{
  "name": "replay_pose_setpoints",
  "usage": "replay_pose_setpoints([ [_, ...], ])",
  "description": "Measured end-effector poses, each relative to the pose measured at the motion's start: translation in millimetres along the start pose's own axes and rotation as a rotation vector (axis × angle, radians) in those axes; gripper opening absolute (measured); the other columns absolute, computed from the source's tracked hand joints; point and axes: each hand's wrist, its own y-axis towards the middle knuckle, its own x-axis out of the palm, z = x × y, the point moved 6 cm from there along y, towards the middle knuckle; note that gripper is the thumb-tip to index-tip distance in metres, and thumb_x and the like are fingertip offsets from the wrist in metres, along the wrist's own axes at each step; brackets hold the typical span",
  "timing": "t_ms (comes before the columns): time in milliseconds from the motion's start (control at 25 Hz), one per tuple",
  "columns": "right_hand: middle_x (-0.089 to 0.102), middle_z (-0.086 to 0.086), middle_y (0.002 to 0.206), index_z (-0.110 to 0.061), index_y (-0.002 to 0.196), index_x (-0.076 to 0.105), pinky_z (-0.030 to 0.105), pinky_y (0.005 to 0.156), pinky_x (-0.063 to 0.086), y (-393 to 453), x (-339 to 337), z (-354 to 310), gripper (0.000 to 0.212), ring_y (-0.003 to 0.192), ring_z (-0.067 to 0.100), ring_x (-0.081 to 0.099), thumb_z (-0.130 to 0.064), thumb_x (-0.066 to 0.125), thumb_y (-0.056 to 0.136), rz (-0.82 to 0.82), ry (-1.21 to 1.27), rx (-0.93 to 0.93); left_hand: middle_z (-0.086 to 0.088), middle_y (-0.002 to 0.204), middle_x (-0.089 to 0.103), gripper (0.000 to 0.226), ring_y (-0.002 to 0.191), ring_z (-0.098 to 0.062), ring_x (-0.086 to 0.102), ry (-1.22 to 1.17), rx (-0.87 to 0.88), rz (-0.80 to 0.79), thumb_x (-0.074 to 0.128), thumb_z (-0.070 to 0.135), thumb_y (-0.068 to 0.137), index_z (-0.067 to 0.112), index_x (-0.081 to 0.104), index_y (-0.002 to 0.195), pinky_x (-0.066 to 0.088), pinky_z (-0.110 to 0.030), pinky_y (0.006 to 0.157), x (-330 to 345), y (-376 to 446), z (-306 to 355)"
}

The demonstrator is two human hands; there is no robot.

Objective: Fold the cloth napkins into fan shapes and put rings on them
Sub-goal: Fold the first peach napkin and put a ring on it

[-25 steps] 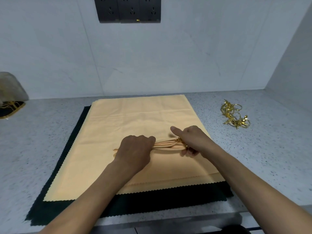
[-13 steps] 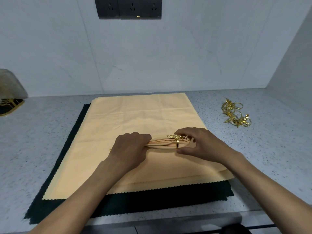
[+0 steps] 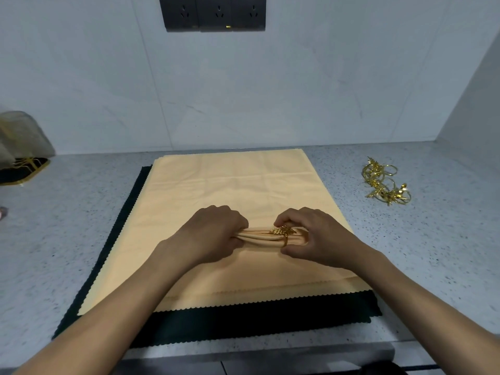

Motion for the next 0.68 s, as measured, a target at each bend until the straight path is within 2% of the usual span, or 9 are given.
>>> replay_pose_setpoints([
  [120,0.059,-0.015,0.102,-0.038,0.115,0.058,0.03,0.085,0.042,3,4,-10,0.041,0.095,0.007,0.049,-0.039,0.077,0.078,0.007,0.007,-0.041,0.007,0.086,0.054,0.009,0.086,-0.021,0.053,0.046,0.042,-0.017,0.056,0.034,0.094,0.026,0.061,0.095,0.032,-0.031,0.065,-5,3,8],
  [200,0.059,-0.013,0.1,-0.037,0.116,0.059,0.031,0.081,0.044,8,11,-20,0.043,0.092,0.009,0.05,-0.041,0.077,0.078,-0.009,-0.012,-0.065,0.004,0.089,0.055,0.011,0.086,-0.022,0.054,0.09,0.06,-0.031,0.055,0.032,0.094,0.026,0.062,0.1,0.034,-0.032,0.066,-4,5,15],
  [280,0.062,-0.01,0.101,-0.036,0.117,0.059,0.032,0.078,0.047,11,21,-22,0.045,0.09,0.011,0.053,-0.043,0.077,0.077,-0.03,-0.032,-0.071,0.003,0.09,0.055,0.011,0.087,-0.022,0.055,0.111,0.067,-0.054,0.056,0.03,0.094,0.026,0.063,0.1,0.035,-0.031,0.066,-2,5,18],
  [440,0.071,-0.014,0.098,-0.031,0.112,0.066,0.033,0.078,0.05,1,28,-2,0.042,0.086,0.005,0.061,-0.049,0.076,0.076,0.007,0.088,0.015,0.003,0.096,0.061,0.013,0.091,-0.023,0.058,0.085,0.033,-0.116,0.056,0.033,0.092,0.025,0.064,0.099,0.042,-0.033,0.068,12,-1,7],
  [560,0.07,-0.012,0.095,-0.032,0.109,0.069,0.03,0.077,0.047,-5,33,8,0.043,0.085,0.006,0.058,-0.058,0.064,0.075,0.011,0.044,0.045,0.003,0.099,0.061,0.012,0.094,-0.024,0.058,0.077,0.042,-0.123,0.056,0.034,0.092,0.024,0.061,0.097,0.043,-0.033,0.072,16,0,4],
  [680,0.068,-0.008,0.089,-0.032,0.105,0.071,0.029,0.072,0.042,-5,38,9,0.034,0.081,0.009,0.056,-0.052,0.062,0.079,0.063,-0.01,0.049,0.003,0.105,0.06,0.018,0.098,-0.023,0.058,0.073,0.049,-0.138,0.058,0.038,0.091,0.027,0.061,0.106,0.042,-0.032,0.073,15,3,5],
])
